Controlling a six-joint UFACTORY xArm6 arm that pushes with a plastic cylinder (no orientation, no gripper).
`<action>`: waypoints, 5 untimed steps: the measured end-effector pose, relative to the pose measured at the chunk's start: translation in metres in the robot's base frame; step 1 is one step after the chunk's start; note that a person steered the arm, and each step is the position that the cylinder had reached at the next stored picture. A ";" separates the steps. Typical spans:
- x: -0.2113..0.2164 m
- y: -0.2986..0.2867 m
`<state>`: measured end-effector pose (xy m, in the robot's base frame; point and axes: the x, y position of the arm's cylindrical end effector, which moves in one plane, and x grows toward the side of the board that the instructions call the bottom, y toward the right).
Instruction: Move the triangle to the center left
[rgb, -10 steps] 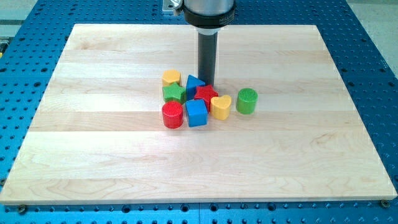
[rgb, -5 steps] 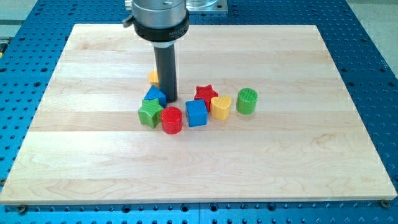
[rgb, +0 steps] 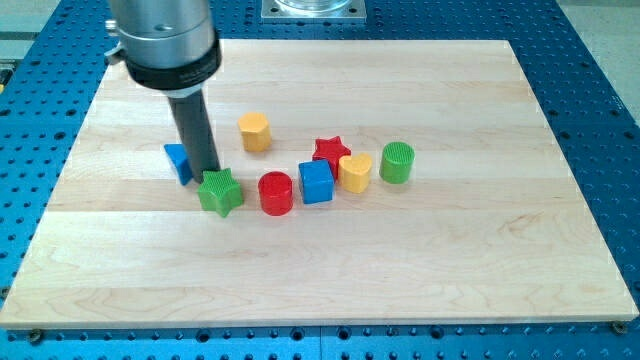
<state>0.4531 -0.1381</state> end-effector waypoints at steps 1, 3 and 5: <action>0.000 -0.014; -0.014 -0.070; -0.008 -0.067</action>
